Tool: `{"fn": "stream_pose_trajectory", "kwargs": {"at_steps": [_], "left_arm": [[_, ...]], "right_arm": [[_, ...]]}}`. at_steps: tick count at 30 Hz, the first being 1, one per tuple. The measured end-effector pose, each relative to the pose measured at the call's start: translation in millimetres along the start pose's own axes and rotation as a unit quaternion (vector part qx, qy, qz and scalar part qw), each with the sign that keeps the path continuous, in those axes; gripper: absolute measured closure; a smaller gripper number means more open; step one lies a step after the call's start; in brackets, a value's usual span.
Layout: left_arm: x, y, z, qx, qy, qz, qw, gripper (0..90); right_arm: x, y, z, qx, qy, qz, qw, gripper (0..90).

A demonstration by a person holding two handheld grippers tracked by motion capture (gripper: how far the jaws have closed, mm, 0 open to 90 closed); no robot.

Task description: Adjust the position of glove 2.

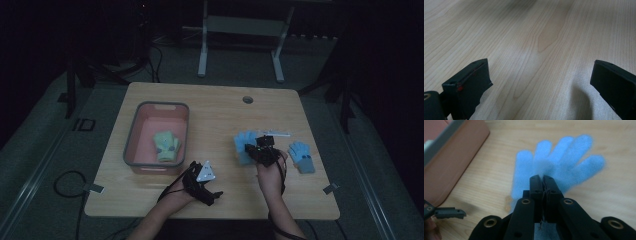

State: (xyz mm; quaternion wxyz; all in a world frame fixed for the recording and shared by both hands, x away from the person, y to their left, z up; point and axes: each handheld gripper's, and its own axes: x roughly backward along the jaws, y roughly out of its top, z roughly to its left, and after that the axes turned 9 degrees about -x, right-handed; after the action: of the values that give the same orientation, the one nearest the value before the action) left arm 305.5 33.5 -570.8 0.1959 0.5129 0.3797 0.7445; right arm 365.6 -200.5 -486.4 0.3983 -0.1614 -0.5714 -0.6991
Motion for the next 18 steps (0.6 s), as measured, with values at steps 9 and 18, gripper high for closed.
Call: {"fn": "stream_pose_trajectory", "kwargs": {"at_steps": [9,18], "left_arm": [[-0.2,0.4,-1.6,-0.004,0.003,0.001,1.0,3.0],[0.1,0.1,-0.9,-0.001,0.001,-0.001,1.0,3.0]], "right_arm": [[-21.6,-25.1,-10.1,-0.032,-0.014,0.026,0.999,87.1],[-40.0,-40.5,-15.3,-0.04,-0.034,0.039,0.9979,82.6]]}}
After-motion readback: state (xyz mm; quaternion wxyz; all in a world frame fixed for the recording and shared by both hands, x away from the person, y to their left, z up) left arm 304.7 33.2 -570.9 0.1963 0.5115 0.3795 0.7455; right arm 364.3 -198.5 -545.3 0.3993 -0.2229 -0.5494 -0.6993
